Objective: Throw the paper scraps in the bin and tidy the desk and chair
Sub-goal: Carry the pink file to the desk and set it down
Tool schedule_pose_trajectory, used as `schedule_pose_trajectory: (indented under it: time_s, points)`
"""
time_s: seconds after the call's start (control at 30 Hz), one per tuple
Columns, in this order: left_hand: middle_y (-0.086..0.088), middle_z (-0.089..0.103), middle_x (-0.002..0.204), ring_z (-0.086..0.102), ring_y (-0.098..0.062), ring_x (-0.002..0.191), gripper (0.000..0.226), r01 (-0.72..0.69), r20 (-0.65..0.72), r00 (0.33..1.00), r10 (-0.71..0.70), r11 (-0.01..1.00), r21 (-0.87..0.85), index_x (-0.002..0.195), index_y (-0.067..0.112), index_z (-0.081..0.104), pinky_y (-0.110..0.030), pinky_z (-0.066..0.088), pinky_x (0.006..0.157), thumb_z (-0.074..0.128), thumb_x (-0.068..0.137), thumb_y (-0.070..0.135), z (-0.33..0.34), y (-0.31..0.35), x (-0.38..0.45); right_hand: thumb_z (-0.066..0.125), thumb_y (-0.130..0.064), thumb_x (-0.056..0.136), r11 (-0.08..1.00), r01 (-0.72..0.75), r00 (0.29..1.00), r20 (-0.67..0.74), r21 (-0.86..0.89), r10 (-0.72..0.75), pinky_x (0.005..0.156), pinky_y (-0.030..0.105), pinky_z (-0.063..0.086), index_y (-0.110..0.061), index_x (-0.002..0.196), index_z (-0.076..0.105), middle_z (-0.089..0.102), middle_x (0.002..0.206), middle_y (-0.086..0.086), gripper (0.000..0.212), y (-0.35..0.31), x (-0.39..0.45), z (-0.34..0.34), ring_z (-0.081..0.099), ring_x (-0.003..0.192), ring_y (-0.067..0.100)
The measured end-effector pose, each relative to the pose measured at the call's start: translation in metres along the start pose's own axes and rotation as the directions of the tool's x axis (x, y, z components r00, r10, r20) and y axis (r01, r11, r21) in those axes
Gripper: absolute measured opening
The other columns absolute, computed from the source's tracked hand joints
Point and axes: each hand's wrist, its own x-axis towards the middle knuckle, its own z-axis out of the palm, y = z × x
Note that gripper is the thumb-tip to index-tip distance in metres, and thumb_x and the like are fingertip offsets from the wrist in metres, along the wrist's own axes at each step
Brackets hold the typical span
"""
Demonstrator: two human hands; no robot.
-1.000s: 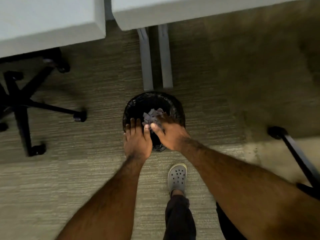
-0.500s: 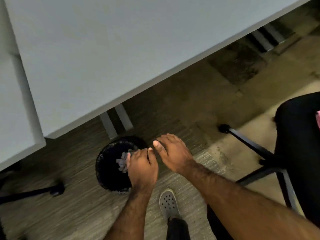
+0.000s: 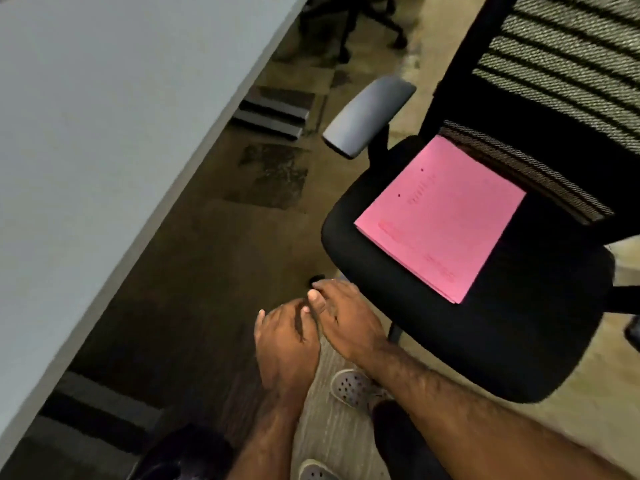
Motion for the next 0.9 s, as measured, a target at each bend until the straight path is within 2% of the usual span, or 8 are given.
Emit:
schedule_pose_trajectory:
  time_s: [0.1,0.2,0.37,0.5,0.6,0.73,0.83,0.9]
  points:
    - [-0.004,0.066,0.121,0.056,-0.021,0.115,0.032,-0.078,0.123,0.99,0.075,0.997,0.026,0.124,0.015,0.061,-0.038,0.032,0.111,0.054,0.094,0.024,0.025,0.039,0.019,0.037,-0.052,0.095,0.995,-0.075,0.981,-0.176,0.062,0.085,0.103,0.03,0.036,-0.015,0.127,0.057,0.059,0.13,0.005,0.052,0.025,0.006,-0.042,0.049,0.122,0.019]
    - [-0.006,0.056,0.131,0.047,-0.023,0.122,0.048,-0.107,0.236,0.966,0.102,0.994,0.008,0.137,0.015,0.047,-0.037,0.038,0.104,0.055,0.093,0.032,0.054,0.073,0.037,0.039,-0.049,0.097,0.975,-0.178,0.919,-0.331,0.135,0.214,0.102,0.029,0.035,-0.017,0.132,0.051,0.055,0.135,0.003,0.049,0.053,0.006,-0.076,0.044,0.125,0.017]
    - [-0.016,0.042,0.14,0.039,-0.031,0.13,0.063,-0.246,0.265,0.934,0.239,0.969,-0.008,0.142,0.009,0.039,-0.044,0.037,0.107,0.065,0.087,0.027,0.095,0.113,0.079,0.035,-0.052,0.096,0.817,-0.404,0.704,-0.43,0.412,0.565,0.109,0.034,0.032,-0.012,0.142,0.039,0.043,0.147,0.008,0.06,0.099,0.003,-0.116,0.039,0.134,0.023]
    - [-0.021,0.032,0.15,0.033,-0.037,0.138,0.069,-0.011,0.365,0.931,0.021,1.0,-0.028,0.15,0.01,0.026,-0.048,0.029,0.114,0.06,0.091,0.025,0.118,0.121,0.134,0.044,-0.048,0.096,0.603,-0.513,0.522,-0.335,0.611,0.784,0.104,0.041,0.041,-0.013,0.137,0.044,0.048,0.14,0.01,0.055,0.123,-0.002,-0.126,0.047,0.125,0.026]
    - [-0.02,0.043,0.145,0.044,-0.037,0.13,0.066,0.058,0.474,0.878,-0.059,0.998,0.017,0.15,0.013,0.027,-0.05,0.037,0.11,0.057,0.093,0.026,0.127,0.121,0.155,0.05,-0.045,0.094,0.543,-0.545,0.478,-0.295,0.639,0.827,0.099,0.039,0.043,-0.012,0.132,0.046,0.051,0.133,0.009,0.05,0.13,-0.001,-0.127,0.051,0.119,0.028]
    - [-0.021,0.053,0.135,0.052,-0.038,0.121,0.051,0.071,0.409,0.908,-0.091,0.995,0.064,0.141,0.009,0.044,-0.046,0.043,0.104,0.056,0.092,0.02,0.135,0.125,0.16,0.061,-0.039,0.088,0.509,-0.584,0.452,-0.268,0.632,0.851,0.095,0.038,0.048,-0.012,0.131,0.048,0.052,0.13,0.008,0.052,0.136,0.005,-0.128,0.054,0.114,0.027]
    - [-0.017,0.064,0.117,0.063,-0.032,0.101,0.038,0.225,0.396,0.901,-0.175,0.971,-0.085,0.125,0.012,0.056,-0.041,0.056,0.081,0.051,0.088,0.005,0.132,0.126,0.155,0.067,-0.037,0.083,0.448,-0.647,0.402,-0.223,0.617,0.888,0.085,0.034,0.049,-0.01,0.129,0.05,0.051,0.128,0.01,0.056,0.144,0.008,-0.134,0.056,0.109,0.027]
    - [-0.012,0.068,0.103,0.066,-0.025,0.085,0.033,0.397,0.486,0.839,-0.244,0.886,-0.24,0.115,0.015,0.056,-0.033,0.055,0.059,0.049,0.088,-0.003,0.126,0.126,0.148,0.07,-0.034,0.081,0.4,-0.66,0.38,-0.177,0.635,0.908,0.084,0.037,0.053,-0.01,0.124,0.052,0.049,0.125,0.012,0.053,0.151,0.005,-0.138,0.057,0.103,0.028]
